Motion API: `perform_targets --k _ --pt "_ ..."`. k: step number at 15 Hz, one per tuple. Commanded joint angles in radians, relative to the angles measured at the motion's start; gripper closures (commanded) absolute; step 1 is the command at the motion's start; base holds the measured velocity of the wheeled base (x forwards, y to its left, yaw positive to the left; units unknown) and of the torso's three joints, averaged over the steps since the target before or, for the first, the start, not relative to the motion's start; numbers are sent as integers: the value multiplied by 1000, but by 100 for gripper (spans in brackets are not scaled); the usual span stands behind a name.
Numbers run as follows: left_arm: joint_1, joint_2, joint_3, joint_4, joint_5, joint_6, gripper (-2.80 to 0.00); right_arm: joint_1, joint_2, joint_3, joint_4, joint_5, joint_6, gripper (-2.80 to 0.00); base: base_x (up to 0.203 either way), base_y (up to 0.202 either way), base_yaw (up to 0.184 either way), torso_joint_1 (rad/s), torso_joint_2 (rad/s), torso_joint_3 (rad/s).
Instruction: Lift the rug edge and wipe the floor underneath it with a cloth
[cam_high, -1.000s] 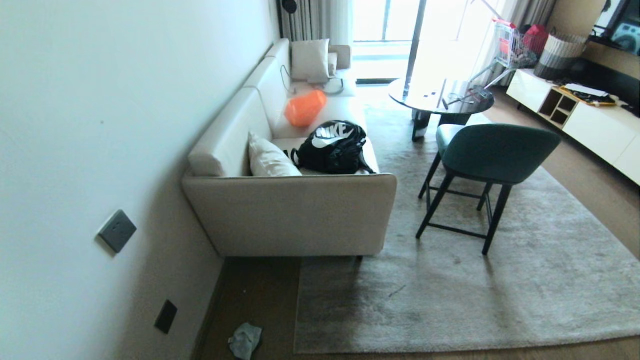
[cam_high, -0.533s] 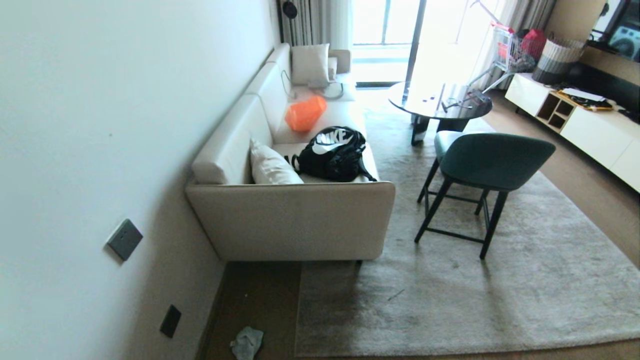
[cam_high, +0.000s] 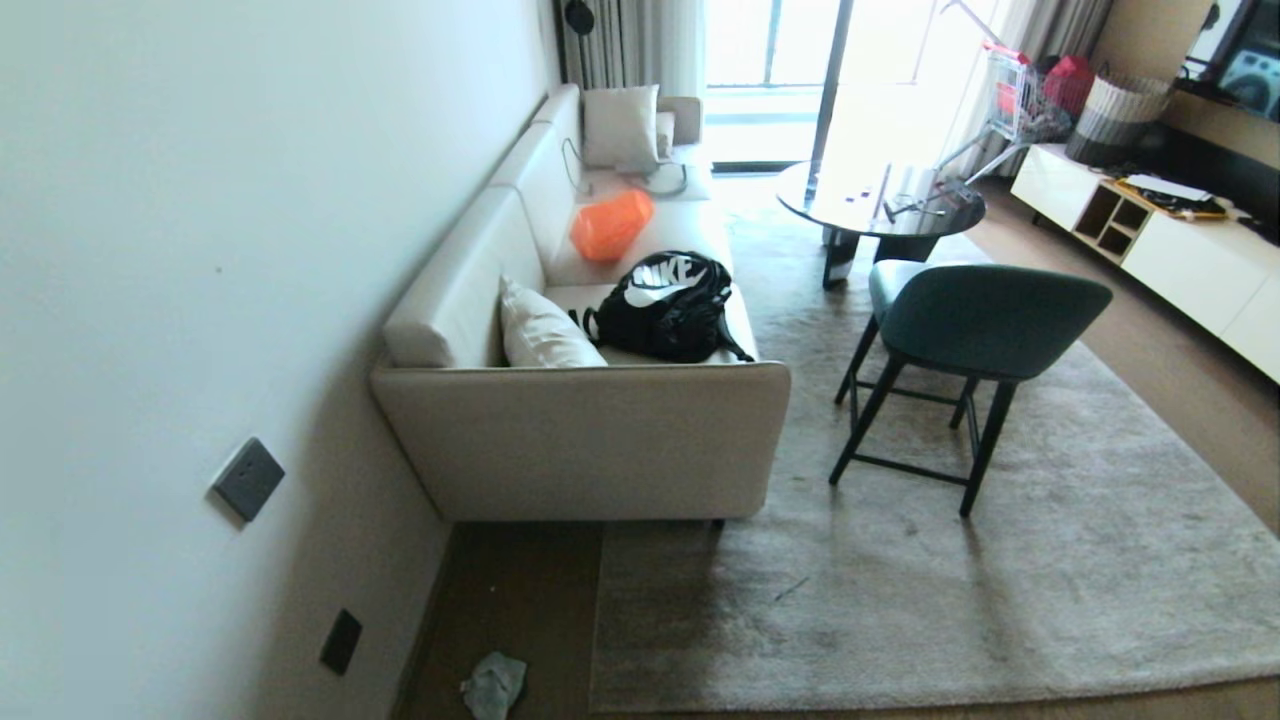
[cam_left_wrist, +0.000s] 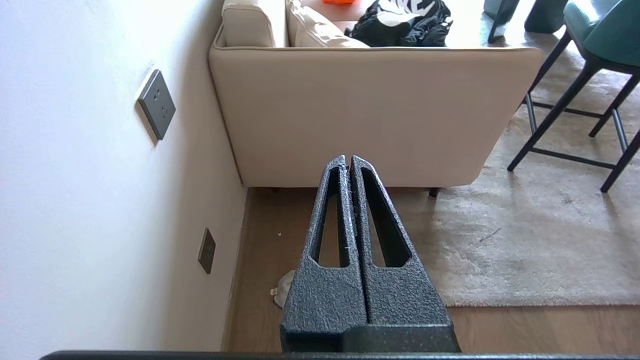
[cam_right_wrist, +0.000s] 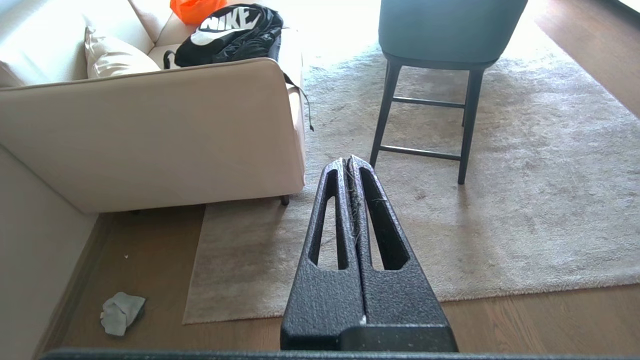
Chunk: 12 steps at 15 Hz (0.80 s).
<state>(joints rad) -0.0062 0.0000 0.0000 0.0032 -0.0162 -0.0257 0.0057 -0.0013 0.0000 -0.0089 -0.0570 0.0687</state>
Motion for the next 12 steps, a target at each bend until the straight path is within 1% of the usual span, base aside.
perform_targets --k 1,12 --pt "0 0 0 0 1 0 0 0 1 0 0 -1 0 0 0 0 0 0 0 0" --pt "0 0 0 0 1 0 0 0 1 0 0 -1 0 0 0 0 0 0 0 0"
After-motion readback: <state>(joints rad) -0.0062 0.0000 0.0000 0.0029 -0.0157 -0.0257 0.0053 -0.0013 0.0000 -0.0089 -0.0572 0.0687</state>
